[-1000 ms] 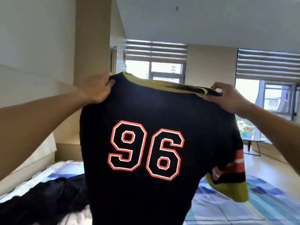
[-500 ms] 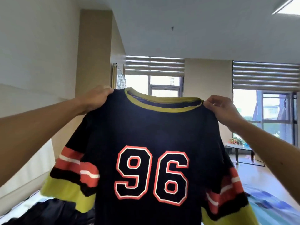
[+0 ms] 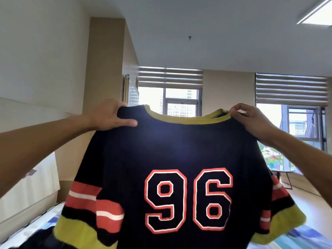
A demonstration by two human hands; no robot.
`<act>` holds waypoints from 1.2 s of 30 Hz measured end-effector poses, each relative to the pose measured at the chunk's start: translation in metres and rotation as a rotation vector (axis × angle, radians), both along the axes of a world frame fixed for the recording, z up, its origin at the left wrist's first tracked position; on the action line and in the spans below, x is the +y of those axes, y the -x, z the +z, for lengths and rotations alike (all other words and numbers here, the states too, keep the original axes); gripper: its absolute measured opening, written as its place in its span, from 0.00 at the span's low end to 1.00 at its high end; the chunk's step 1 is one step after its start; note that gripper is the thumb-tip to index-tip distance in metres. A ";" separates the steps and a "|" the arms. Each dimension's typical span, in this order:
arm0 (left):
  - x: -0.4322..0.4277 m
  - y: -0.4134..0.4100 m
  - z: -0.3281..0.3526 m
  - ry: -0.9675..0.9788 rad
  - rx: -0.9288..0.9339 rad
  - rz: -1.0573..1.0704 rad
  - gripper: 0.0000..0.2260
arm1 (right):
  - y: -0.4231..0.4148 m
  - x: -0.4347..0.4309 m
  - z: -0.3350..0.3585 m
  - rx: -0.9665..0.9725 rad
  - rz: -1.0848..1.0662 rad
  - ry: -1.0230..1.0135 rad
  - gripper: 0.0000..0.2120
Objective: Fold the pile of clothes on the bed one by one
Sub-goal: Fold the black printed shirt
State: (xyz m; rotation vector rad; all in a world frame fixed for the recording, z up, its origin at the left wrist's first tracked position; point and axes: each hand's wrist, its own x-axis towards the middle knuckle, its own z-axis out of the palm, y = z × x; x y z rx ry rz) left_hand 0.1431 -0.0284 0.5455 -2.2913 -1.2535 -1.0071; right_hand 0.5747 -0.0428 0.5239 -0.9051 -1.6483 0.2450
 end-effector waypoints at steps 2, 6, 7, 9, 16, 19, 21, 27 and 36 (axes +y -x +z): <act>0.003 0.007 -0.004 0.001 0.049 0.050 0.14 | -0.004 -0.008 0.000 -0.135 0.000 0.065 0.12; 0.009 0.009 -0.009 0.045 -0.002 0.151 0.09 | -0.005 -0.016 -0.001 -0.241 -0.017 0.163 0.11; 0.009 0.007 -0.011 0.066 -0.063 0.172 0.08 | -0.003 -0.019 -0.001 -0.230 -0.020 0.161 0.11; 0.011 0.000 -0.013 0.122 -0.275 0.175 0.04 | 0.002 -0.021 0.001 -0.199 -0.009 0.180 0.11; 0.001 -0.017 -0.017 0.262 -0.786 -0.078 0.06 | 0.018 -0.041 0.006 -0.012 0.017 0.327 0.11; -0.015 -0.029 -0.020 0.222 -0.594 -0.197 0.18 | 0.026 -0.043 -0.002 0.125 -0.008 0.300 0.11; -0.020 -0.034 -0.023 0.136 -0.396 -0.065 0.30 | 0.031 -0.045 -0.005 0.106 0.055 0.299 0.17; -0.034 -0.060 -0.025 0.024 -0.334 0.354 0.44 | 0.042 -0.052 -0.009 -0.074 0.011 0.228 0.15; -0.018 -0.062 -0.036 -0.066 -0.239 0.457 0.18 | 0.042 -0.045 -0.003 -0.022 -0.220 0.114 0.13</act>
